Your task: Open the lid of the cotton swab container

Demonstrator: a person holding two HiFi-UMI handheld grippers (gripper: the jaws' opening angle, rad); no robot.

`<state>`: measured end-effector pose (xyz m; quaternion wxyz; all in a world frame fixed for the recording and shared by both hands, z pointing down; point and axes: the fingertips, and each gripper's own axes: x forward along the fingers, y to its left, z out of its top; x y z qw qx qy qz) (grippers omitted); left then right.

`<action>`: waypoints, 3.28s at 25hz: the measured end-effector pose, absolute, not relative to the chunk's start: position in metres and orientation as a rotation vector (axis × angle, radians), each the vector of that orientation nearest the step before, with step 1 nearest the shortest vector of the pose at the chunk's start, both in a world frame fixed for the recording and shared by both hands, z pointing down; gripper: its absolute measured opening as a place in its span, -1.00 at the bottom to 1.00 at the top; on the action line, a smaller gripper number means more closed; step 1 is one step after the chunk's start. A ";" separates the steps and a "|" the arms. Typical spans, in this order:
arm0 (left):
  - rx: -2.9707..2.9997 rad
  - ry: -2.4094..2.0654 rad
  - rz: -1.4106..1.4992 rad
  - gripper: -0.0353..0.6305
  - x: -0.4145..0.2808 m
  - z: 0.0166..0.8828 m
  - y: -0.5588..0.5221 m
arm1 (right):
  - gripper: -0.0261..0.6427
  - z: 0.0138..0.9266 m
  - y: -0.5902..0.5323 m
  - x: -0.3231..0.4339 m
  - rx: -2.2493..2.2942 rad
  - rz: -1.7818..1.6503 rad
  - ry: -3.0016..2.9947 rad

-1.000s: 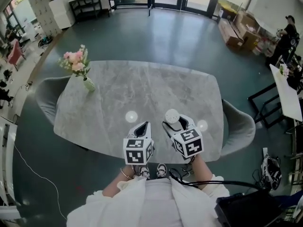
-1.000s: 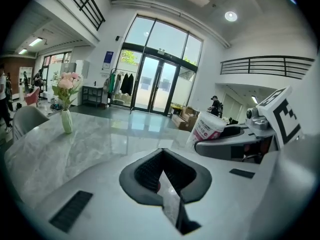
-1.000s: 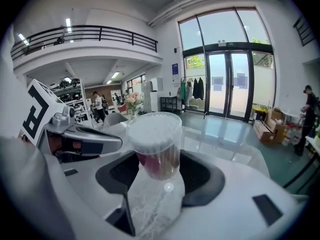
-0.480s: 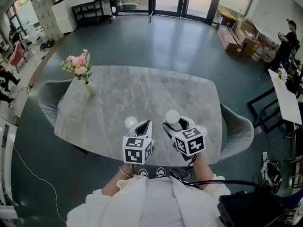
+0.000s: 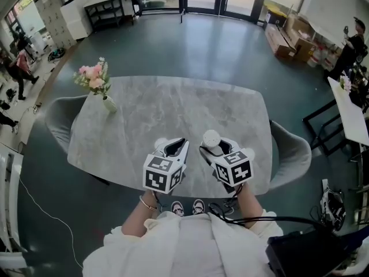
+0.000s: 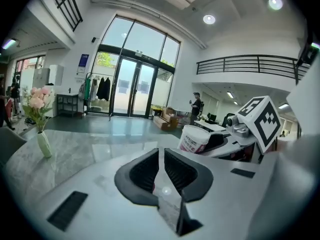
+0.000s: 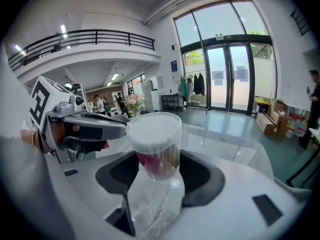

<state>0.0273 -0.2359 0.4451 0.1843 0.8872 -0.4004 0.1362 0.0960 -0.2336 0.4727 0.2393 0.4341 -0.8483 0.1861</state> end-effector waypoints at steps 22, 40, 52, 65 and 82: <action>2.725 -0.875 0.405 -0.18 0.045 0.420 -0.198 | -0.02 0.475 -0.211 0.060 1.013 0.506 -2.373; 2.839 -0.773 0.487 -0.18 0.062 0.416 -0.193 | -0.02 0.475 -0.194 0.045 0.871 0.473 -2.385; 2.702 -0.689 0.499 -0.18 0.055 0.419 -0.197 | -0.03 0.474 -0.195 0.044 0.834 0.376 -2.412; 2.589 -0.577 0.445 -0.18 0.044 0.418 -0.194 | -0.03 0.472 -0.190 0.037 0.807 0.274 -2.490; 2.666 -0.549 0.453 -0.19 0.042 0.411 -0.190 | -0.04 0.480 -0.190 0.036 0.821 0.390 -2.493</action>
